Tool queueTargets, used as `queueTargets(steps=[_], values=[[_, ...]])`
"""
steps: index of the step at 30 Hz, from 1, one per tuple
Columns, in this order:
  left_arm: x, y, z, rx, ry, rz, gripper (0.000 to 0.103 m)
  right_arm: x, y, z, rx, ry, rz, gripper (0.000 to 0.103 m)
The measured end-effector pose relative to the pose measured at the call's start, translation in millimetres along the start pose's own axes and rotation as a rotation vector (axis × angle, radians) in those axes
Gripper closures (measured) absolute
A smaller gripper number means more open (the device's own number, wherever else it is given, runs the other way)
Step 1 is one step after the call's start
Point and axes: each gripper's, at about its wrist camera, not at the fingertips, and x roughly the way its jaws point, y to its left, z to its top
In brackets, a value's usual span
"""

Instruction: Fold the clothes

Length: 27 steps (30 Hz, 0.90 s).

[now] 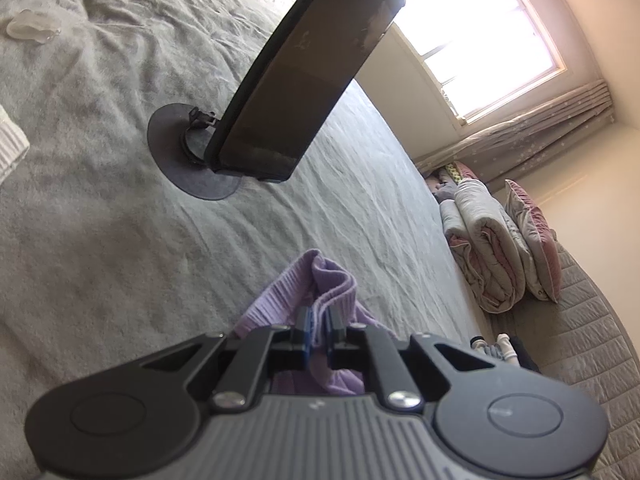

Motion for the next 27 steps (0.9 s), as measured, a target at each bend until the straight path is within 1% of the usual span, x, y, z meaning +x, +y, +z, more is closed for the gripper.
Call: queueTargets(steps=[2,5,9,10,12,15,18,22,24,27], values=[[2.1,-1.1,1.4,0.004,-0.002,0.003,0.096,-1.8,-6.0,8.7,0.038,-0.042,0.036,0.083],[5.4,-3.3,4.3,0.009,-0.005,0.001,0.096,-8.5,-10.3,21.8,0.066,-0.115,0.086,0.085],[7.1,-7.3,9.3,0.015,0.003,-0.030,0.096,-30.1,-2.1,26.4,0.019,-0.196,0.120,0.091],[7.4,-8.9,10.5,0.019,0.008,-0.036,0.096,-35.7,0.8,25.0,-0.003,-0.209,0.125,0.093],[7.9,-9.9,12.6,0.030,0.025,-0.050,0.096,-46.6,8.8,16.8,-0.068,-0.236,0.114,0.093],[6.6,-8.3,16.3,0.042,0.045,-0.052,0.096,-60.1,24.6,-0.8,-0.205,-0.277,0.080,0.093],[4.4,-4.7,19.9,0.052,0.068,-0.051,0.096,-64.8,41.5,-17.9,-0.338,-0.301,0.045,0.093],[3.0,-1.8,23.1,0.072,0.088,-0.038,0.096,-80.5,46.5,-40.2,-0.489,-0.305,0.021,0.093],[1.9,0.1,23.7,0.076,0.094,-0.035,0.096,-82.7,47.4,-47.0,-0.529,-0.295,0.014,0.093],[-1.0,2.8,25.2,0.079,0.085,-0.025,0.096,-80.2,43.7,-54.0,-0.556,-0.266,0.007,0.093]])
